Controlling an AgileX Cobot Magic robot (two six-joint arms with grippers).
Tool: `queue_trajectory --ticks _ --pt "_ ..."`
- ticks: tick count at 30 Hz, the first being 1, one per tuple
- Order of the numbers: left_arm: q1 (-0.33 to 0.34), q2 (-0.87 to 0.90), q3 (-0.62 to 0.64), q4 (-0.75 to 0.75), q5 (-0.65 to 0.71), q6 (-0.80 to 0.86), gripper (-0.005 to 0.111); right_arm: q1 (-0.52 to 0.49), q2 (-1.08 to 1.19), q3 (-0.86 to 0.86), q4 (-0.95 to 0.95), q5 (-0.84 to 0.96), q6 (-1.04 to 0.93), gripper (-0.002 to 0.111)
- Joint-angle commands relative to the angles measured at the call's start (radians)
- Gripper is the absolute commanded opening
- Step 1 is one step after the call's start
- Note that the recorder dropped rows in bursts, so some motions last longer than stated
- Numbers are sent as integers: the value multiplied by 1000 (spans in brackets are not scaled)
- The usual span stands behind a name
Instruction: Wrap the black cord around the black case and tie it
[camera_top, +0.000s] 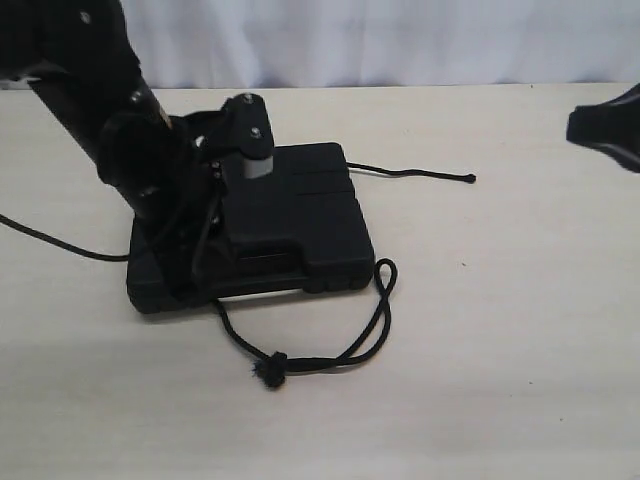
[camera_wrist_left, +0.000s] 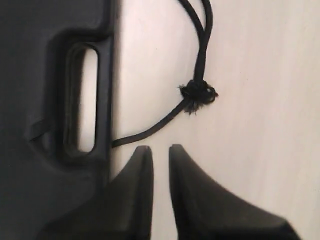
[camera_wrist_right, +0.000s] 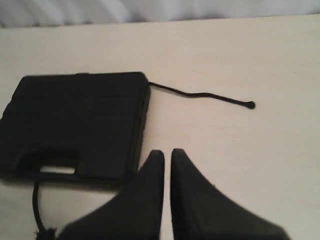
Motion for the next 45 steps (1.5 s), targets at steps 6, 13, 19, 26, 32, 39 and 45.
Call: queue_trajectory --ticks 6,13,19,26,32,39,45 --pt "-60 149 -9 60 -209 35 49 147 68 -7 -22 7 -97 4" --pt "-60 226 -9 77 -255 35 49 147 82 -7 -27 -26 -97 4" --pt "-60 264 -9 77 -370 35 48 147 82 -2 -27 -30 -97 4" --pt "-60 290 -9 79 -431 35 48 147 82 -2 -27 -33 -97 4" --pt "-60 329 -9 79 -422 35 44 147 82 -2 -25 -35 -97 4" --pt "-60 243 -11 107 -397 35 0 147 82 -2 -25 -35 -97 4" --pt "-60 89 -11 174 -389 35 0 147 82 -2 -25 -35 -97 4"
